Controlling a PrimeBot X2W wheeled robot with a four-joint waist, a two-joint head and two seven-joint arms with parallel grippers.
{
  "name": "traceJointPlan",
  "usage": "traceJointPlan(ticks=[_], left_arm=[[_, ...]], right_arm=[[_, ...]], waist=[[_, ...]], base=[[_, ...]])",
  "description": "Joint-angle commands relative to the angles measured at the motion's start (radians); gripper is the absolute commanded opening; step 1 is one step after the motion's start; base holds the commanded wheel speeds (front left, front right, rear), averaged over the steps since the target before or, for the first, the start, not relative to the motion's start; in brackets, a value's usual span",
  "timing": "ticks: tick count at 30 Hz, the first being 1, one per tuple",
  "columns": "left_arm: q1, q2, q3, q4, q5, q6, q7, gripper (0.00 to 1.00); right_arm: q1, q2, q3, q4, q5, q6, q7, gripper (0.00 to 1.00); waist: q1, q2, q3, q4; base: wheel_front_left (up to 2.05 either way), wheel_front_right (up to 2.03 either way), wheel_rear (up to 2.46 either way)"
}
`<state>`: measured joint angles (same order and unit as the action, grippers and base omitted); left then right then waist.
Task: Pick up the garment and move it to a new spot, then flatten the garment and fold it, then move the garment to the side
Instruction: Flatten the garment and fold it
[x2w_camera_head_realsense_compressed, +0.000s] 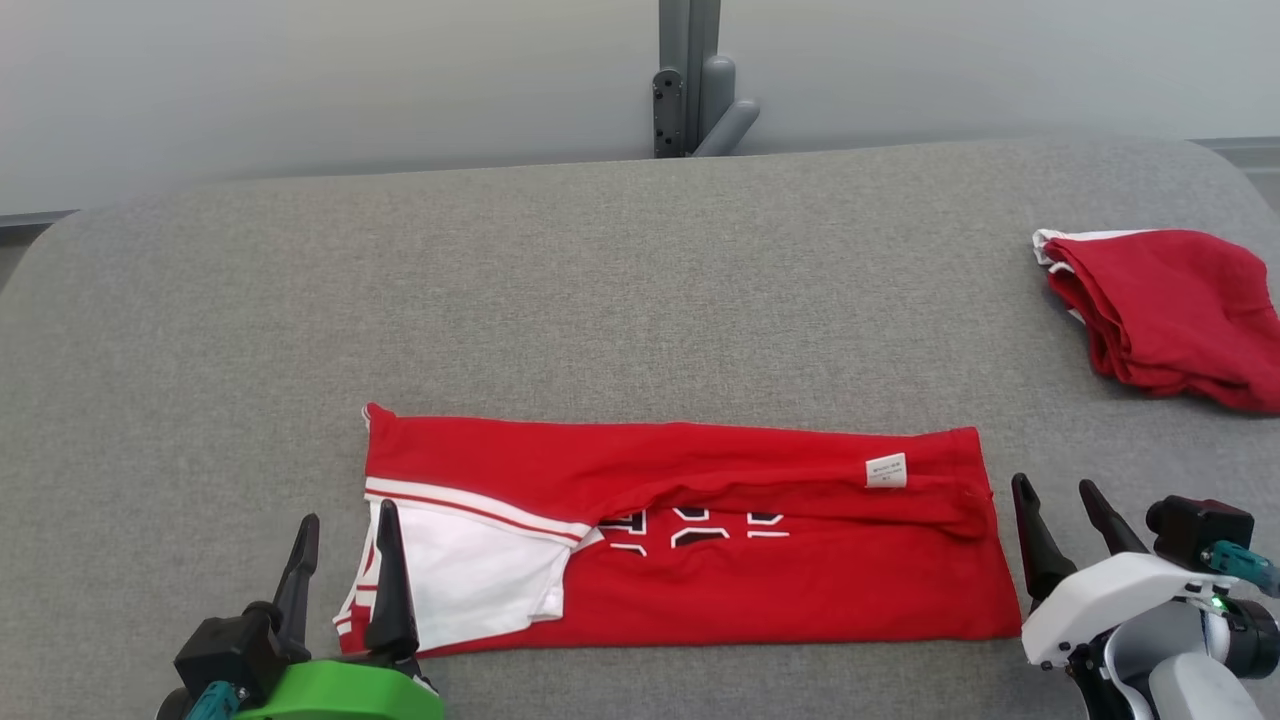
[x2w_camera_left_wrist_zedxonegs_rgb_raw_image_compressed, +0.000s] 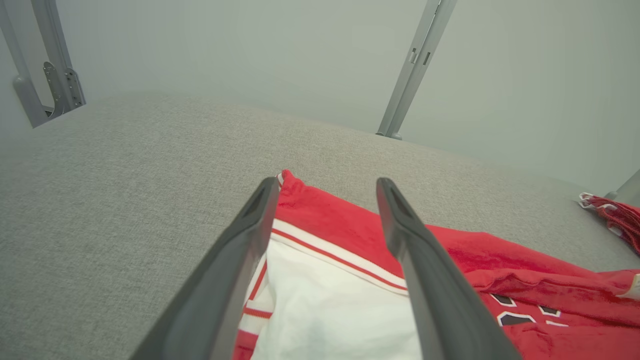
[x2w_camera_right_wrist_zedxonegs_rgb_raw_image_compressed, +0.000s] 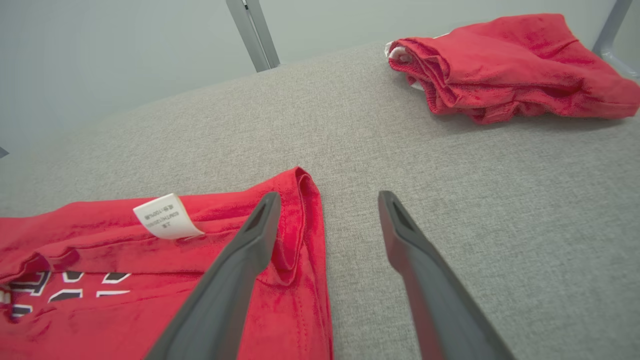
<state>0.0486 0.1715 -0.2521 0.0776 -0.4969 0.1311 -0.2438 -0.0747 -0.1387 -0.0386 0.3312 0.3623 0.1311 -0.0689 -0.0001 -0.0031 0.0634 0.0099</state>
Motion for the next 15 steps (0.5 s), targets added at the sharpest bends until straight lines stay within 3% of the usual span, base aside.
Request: traceJointPlan(ticks=[1, 15], left_arm=[[-0.018, 0.001, 0.003, 0.005, 0.009, 0.003, -0.007, 1.00], [-0.027, -0.002, 0.014, 0.025, 0.021, -0.004, -0.017, 1.00]], right_arm=[[-0.024, -0.001, -0.003, 0.018, -0.001, -0.001, 0.014, 1.00], [-0.110, -0.017, 0.038, 0.265, 0.028, -0.001, 0.074, 1.00]], waist=[[0.0001, 0.0031, -0.006, 0.018], [0.0001, 0.0031, 0.005, 0.068]], base=[[0.00, 0.00, 0.00], [0.00, 0.00, 0.00]])
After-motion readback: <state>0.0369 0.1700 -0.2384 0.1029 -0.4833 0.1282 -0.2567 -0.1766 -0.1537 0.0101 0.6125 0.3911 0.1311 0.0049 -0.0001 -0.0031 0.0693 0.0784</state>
